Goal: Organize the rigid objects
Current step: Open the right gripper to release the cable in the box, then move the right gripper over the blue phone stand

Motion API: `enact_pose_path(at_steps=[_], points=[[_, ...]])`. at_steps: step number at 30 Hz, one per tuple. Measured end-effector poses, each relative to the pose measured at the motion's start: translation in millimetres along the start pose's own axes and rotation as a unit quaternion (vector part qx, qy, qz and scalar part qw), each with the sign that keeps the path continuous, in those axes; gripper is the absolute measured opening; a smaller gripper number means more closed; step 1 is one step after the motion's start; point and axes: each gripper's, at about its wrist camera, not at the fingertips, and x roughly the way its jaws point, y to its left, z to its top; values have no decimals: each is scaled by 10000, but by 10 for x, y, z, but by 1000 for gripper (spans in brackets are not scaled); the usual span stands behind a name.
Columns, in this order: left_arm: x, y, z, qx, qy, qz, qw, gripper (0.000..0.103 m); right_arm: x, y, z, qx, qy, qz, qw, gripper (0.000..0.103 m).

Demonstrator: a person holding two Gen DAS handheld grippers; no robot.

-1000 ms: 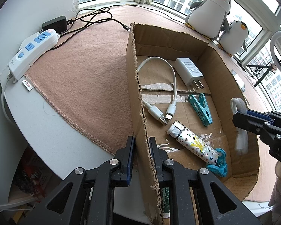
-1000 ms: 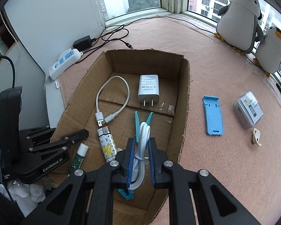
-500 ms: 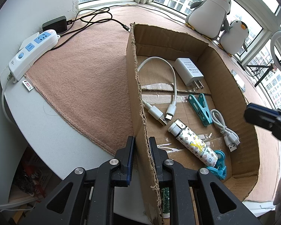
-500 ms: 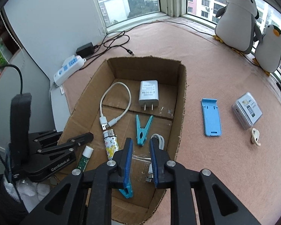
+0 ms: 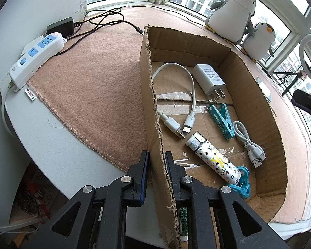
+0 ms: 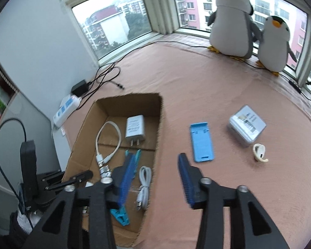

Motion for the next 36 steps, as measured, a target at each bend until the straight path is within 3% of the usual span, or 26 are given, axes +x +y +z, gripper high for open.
enact_pose_path(at_steps=[7, 12, 18, 36], points=[[0, 1, 0, 0, 0, -4, 10000, 16, 184, -359, 160, 334, 142, -100, 9993, 50], [1, 3, -3, 5, -1, 4, 10000, 16, 443, -532, 251, 375, 475, -88, 9981, 50], [5, 15, -14, -1, 7, -9, 10000, 16, 768, -577, 272, 193, 903, -265, 9954, 50], [16, 26, -3, -12, 18, -28, 10000, 16, 1278, -581, 373, -105, 1429, -734, 9870, 50]])
